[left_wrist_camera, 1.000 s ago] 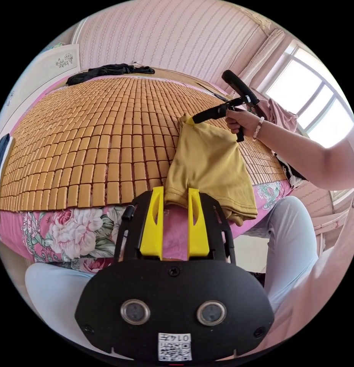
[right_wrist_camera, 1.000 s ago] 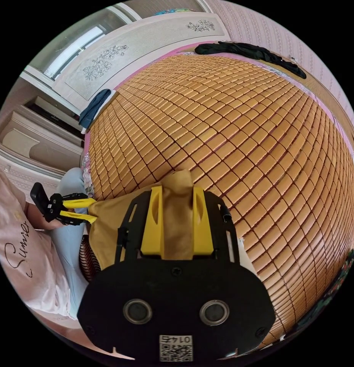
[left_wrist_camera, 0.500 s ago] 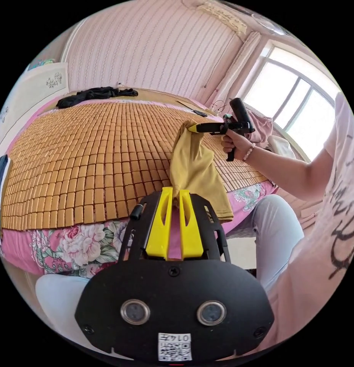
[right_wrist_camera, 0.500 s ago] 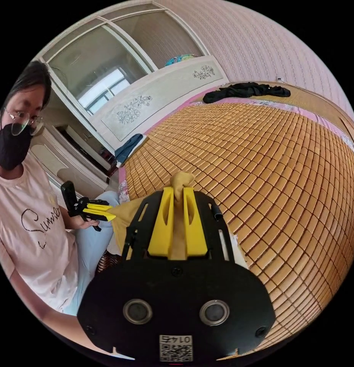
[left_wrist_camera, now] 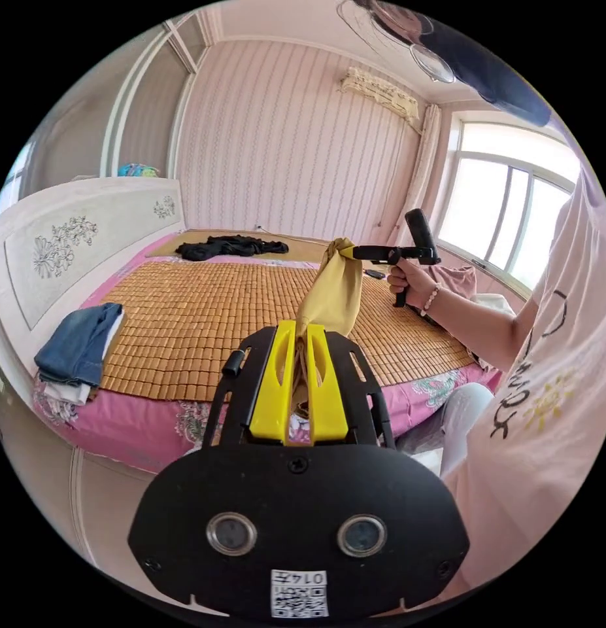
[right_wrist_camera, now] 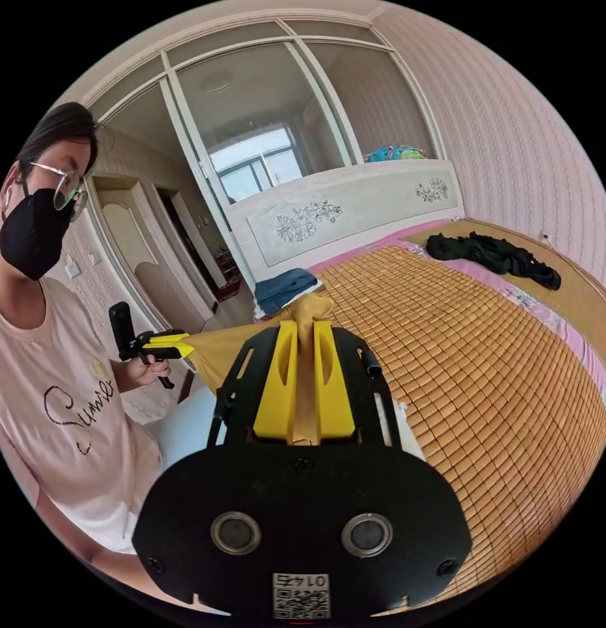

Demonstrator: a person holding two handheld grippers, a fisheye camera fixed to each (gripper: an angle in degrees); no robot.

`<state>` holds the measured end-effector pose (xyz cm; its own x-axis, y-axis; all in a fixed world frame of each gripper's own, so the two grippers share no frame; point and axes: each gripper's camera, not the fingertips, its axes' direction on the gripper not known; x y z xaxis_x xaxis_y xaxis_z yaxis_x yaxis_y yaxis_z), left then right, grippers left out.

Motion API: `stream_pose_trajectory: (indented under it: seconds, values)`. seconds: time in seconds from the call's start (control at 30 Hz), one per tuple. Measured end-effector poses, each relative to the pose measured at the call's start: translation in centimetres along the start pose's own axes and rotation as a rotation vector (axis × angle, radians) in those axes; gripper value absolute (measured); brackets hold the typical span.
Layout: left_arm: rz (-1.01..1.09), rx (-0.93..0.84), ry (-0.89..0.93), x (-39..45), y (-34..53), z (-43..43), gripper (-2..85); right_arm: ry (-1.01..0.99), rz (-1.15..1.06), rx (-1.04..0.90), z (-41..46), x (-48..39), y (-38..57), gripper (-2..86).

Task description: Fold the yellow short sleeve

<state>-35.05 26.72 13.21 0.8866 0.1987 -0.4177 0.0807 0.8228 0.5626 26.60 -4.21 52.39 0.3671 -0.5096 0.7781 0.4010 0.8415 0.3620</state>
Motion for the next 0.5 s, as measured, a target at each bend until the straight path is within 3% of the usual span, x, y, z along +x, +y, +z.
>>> stream_pose_trajectory:
  seconds: [0.23, 0.37, 0.43, 0.5]
  values:
    - [-0.157, 0.205, -0.372, -16.3, -0.2, -11.1, 2.6, -0.215, -0.320, -0.149, 19.3, -7.3, -17.1, 4.6]
    - [-0.478, 0.252, -0.561, -31.1, 0.4, -11.5, 5.9, -0.208, -0.029, -0.271, 37.3, -7.3, -26.8, 9.9]
    - [-0.700, 0.257, -0.686, -38.8, 4.5, -11.3, 7.2, -0.078, 0.098, -0.383, 43.5, -6.5, -27.1, 10.9]
    - [-0.771, 0.253, -0.694, -41.0, 7.8, -11.9, 7.1, -0.016, 0.125, -0.477, 46.6, -6.1, -25.2, 12.2]
